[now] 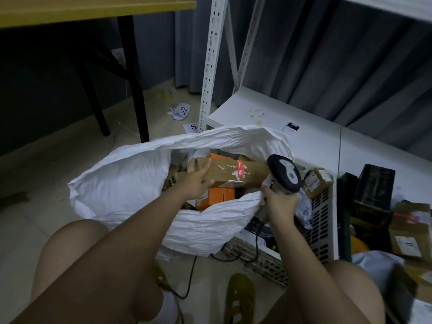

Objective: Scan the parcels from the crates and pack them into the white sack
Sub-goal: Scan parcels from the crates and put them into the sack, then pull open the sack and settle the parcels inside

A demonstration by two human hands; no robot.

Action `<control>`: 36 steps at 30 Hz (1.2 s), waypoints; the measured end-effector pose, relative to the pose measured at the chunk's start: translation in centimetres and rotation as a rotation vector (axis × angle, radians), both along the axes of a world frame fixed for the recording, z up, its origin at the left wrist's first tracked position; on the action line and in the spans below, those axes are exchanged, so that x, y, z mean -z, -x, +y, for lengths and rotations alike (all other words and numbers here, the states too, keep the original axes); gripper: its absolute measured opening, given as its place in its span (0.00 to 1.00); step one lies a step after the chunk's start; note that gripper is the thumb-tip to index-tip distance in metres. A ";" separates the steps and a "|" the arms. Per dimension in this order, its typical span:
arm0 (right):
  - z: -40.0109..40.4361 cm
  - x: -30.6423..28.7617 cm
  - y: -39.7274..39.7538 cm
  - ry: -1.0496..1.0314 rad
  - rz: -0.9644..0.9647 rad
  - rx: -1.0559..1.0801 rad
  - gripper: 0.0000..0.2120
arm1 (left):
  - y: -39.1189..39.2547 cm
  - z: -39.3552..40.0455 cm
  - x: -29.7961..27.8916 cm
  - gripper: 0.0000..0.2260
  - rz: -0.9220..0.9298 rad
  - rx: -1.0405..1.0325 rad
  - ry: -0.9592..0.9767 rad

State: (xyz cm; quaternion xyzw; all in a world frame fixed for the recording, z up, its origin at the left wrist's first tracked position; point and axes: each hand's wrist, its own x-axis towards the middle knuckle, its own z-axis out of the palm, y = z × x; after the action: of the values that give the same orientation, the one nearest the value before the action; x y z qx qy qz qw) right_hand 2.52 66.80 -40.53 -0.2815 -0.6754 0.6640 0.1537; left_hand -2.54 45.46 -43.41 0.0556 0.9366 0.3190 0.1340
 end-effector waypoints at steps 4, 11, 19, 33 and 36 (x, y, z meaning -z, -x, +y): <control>-0.5 0.7 0.2 0.014 -0.039 -0.030 0.25 | 0.2 -1.5 -0.7 0.21 0.038 -0.046 -0.190; -2.7 0.7 0.5 -0.068 -0.024 -0.057 0.25 | -1.3 -6.1 -0.9 0.16 0.365 -0.309 -0.224; -4.3 1.0 1.5 -0.059 -0.037 -0.037 0.20 | 2.6 -9.2 1.7 0.25 0.402 -0.390 0.292; -7.7 -3.8 7.7 0.019 -0.026 -0.097 0.22 | 10.0 -6.8 -4.9 0.09 0.457 -0.465 -0.182; -7.4 -9.5 10.3 0.081 0.100 -0.058 0.22 | 12.5 -5.8 -10.9 0.08 0.585 -0.438 -0.344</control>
State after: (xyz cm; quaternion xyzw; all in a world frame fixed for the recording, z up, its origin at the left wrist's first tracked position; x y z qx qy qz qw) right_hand -7.80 59.44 -31.00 -0.2343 -0.6472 0.7083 0.1564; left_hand -15.06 39.68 -32.46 -0.0352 0.8579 0.4628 -0.2207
